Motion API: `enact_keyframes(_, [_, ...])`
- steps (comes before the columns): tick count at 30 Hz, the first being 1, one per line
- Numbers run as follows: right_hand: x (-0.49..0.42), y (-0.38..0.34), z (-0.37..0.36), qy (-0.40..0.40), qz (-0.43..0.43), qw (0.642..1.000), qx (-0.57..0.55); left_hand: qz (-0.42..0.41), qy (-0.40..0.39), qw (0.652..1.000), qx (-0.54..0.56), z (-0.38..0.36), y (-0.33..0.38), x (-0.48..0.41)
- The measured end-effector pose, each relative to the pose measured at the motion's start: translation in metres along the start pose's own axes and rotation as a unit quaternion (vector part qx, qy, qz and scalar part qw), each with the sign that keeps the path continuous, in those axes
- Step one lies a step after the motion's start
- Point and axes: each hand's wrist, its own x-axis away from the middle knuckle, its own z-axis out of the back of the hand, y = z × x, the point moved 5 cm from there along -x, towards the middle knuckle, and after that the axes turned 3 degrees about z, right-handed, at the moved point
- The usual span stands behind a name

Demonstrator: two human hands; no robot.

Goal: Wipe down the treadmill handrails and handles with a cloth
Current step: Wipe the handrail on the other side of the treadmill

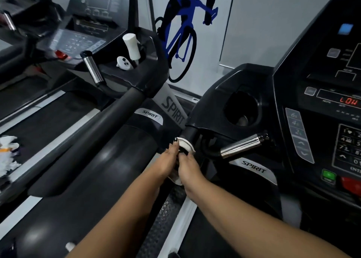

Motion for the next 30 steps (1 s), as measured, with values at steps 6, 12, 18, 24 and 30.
enact_keyframes(6, [-0.048, 0.013, -0.01, 0.1, 0.009, 0.993, -0.066, -0.067, -0.062, 0.995, 0.045, 0.007, 0.004, 0.038])
enact_keyframes(12, [-0.058, -0.012, 0.005, 0.215, 0.004, 0.976, -0.044, -0.153, 0.014, 0.987, 0.048, 0.036, -0.008, 0.056])
enact_keyframes(18, [-0.056, -0.021, 0.008, 0.233, 0.057, 0.971, -0.009, -0.161, 0.082, 0.982, 0.053, 0.072, -0.013, 0.064])
enact_keyframes(24, [-0.011, 0.03, -0.007, 0.161, 0.073, 0.983, -0.051, -0.166, 0.105, 0.98, 0.013, 0.089, -0.012, 0.047])
enact_keyframes(30, [-0.024, 0.058, -0.015, 0.184, 0.047, 0.977, -0.097, -0.204, 0.203, 0.947, -0.142, 0.135, 0.002, 0.009])
